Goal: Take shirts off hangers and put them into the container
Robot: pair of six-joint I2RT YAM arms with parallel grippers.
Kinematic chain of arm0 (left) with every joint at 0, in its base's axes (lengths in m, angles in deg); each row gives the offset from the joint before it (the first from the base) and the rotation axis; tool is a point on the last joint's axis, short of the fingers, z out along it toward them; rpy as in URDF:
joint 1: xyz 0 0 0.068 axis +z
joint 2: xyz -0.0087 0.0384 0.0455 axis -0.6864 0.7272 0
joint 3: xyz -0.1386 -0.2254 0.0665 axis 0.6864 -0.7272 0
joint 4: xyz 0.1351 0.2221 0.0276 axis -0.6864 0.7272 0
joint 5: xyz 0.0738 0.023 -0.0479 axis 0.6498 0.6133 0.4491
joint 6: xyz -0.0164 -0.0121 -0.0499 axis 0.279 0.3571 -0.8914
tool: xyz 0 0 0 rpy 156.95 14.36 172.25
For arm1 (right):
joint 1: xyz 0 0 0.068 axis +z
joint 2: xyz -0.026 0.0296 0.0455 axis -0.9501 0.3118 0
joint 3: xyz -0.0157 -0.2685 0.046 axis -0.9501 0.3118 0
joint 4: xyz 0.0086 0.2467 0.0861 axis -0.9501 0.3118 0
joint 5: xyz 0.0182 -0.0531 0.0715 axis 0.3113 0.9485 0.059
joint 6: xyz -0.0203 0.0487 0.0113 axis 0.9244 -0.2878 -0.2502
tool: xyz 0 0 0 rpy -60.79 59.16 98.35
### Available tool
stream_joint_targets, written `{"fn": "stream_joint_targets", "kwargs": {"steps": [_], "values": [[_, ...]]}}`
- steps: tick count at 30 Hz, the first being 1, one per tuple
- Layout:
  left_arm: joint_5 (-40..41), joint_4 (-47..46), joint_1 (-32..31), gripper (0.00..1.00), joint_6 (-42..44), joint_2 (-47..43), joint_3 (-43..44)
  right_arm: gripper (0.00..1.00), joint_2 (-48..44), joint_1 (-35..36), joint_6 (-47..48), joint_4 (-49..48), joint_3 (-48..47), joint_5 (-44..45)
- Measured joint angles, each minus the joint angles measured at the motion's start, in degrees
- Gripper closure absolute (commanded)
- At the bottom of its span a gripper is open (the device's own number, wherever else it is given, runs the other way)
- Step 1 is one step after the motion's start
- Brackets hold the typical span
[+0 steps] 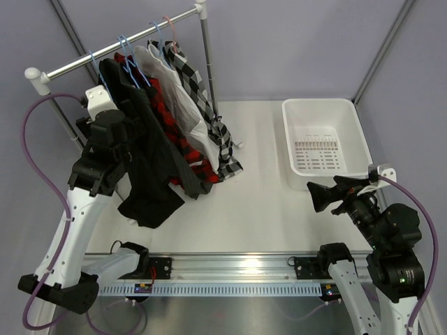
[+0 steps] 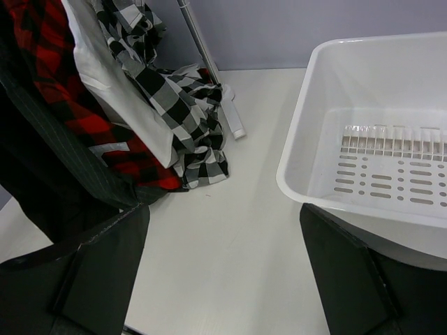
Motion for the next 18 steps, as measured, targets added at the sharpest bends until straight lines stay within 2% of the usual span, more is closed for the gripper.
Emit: {"fn": "stream_joint_targets", "kwargs": {"steps": [2, 3, 6, 10, 18], "values": [[1.0, -0.6, 0.0, 0.19, 0.5, 1.5, 0.1, 0.01, -0.9, 0.1, 0.0, 0.0, 0.7, 0.0], [1.7, -0.8, 0.0, 0.28, 0.6, 2.3, 0.2, 0.01, -1.3, 0.3, 0.0, 0.0, 1.0, 0.0], [3.1, -2.1, 0.0, 0.35, 1.5, 3.5, 0.2, 0.00, -2.0, 0.6, 0.1, 0.0, 1.6, 0.0], [4.1, -3.4, 0.0, 0.48, 2.1, 3.9, 0.2, 0.01, -2.6, 0.9, 0.1, 0.0, 2.0, 0.1], [4.7, -4.6, 0.2, 0.53, 2.4, 5.8, 0.2, 0.01, -3.9, 1.2, 0.3, 0.0, 2.2, 0.1]]}}
